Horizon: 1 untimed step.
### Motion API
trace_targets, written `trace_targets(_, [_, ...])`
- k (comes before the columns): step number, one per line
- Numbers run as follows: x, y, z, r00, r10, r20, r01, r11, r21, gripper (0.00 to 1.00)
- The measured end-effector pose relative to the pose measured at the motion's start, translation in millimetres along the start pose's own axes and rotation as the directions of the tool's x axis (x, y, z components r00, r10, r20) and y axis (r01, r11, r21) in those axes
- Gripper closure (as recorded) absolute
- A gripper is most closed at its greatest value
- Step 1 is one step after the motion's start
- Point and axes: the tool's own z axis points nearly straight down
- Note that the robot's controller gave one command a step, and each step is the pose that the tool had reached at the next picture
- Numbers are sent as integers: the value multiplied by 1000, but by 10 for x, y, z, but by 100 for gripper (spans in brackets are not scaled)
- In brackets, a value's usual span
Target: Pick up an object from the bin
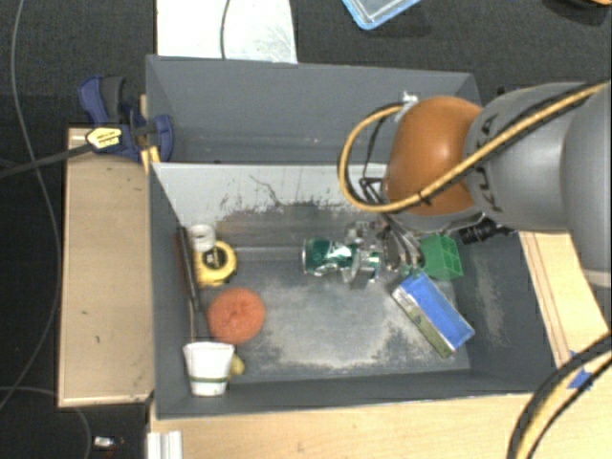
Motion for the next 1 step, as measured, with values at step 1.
trace_targets(1, [9, -1, -343, 1000, -2, -7, 2, 1000, 1, 100])
